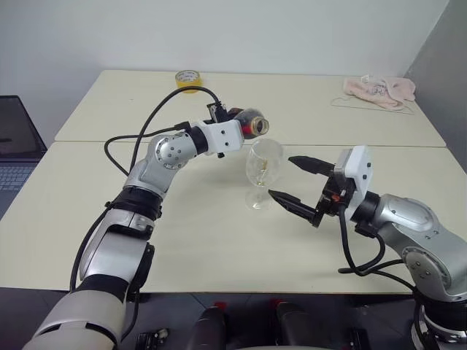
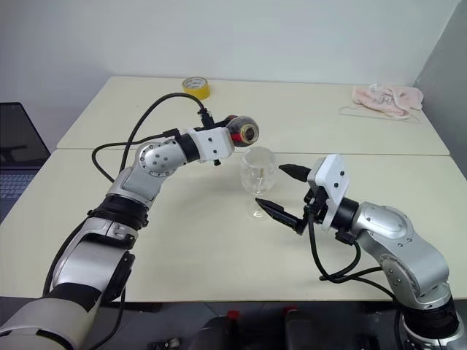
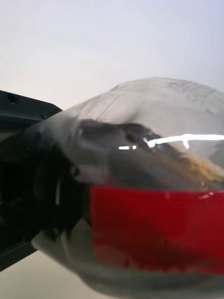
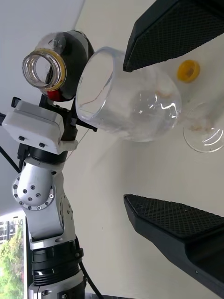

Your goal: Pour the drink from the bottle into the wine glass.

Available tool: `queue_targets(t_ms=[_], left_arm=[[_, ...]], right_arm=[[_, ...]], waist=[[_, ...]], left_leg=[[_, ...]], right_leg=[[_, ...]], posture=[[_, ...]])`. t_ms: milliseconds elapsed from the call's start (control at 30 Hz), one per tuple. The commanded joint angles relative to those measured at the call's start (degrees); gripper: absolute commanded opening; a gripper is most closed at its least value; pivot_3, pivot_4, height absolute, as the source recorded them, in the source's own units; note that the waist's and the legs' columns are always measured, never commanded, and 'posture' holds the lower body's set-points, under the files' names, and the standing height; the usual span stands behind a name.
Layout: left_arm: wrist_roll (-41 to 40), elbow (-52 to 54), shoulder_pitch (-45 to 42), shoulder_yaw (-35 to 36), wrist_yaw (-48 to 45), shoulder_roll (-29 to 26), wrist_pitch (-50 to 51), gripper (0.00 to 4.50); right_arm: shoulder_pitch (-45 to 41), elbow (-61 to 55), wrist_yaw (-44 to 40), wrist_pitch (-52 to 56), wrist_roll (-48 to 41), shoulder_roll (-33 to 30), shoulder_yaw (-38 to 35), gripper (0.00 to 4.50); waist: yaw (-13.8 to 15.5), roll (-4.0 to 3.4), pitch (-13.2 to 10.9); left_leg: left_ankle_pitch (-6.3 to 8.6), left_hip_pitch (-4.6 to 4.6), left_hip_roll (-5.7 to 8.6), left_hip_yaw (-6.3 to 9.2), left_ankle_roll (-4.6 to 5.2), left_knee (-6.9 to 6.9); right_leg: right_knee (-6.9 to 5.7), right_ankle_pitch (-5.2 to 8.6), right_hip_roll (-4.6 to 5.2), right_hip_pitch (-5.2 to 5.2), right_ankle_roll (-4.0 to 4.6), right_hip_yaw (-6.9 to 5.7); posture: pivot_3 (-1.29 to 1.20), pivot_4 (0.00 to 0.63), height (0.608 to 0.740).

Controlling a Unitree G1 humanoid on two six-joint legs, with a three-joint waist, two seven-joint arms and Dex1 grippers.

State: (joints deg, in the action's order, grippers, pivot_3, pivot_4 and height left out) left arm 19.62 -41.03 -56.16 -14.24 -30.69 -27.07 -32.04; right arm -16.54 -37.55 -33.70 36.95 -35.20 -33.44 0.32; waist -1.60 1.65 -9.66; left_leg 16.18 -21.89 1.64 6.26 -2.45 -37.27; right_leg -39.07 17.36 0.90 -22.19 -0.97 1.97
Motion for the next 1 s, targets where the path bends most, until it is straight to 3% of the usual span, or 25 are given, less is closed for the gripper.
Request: queue_targets(t_ms=[33, 1000], left_arm=[[1.03, 0.81, -2.94, 0.31, 2.29, -1.16, -3.1, 0.79], [10.64, -6.6, -8.03, -3.47, 12.92, -2.21, -9.47, 0.79]], right_arm=[[-0.57, -2.07, 0.24, -0.34, -0.37, 0.04, -0.38, 4.5], [0.49, -2.43, 0.2, -0.88, -0.16, 0.13, 0.03, 4.5]], waist=[[0.0, 0.0, 0.0], [-0.05, 0.0, 0.0]], left_leg=[[0.0, 0.0, 0.0, 0.0, 0.0, 0.0], [0.0, -0.12, 0.06, -0.01, 0.01, -0.36]], right_leg=[[0.0, 0.0, 0.0, 0.0, 0.0, 0.0], [-0.11, -0.04, 0.02, -0.01, -0.07, 0.02]], posture=[[0.0, 0.15, 0.74], [0.0, 0.15, 0.74]])
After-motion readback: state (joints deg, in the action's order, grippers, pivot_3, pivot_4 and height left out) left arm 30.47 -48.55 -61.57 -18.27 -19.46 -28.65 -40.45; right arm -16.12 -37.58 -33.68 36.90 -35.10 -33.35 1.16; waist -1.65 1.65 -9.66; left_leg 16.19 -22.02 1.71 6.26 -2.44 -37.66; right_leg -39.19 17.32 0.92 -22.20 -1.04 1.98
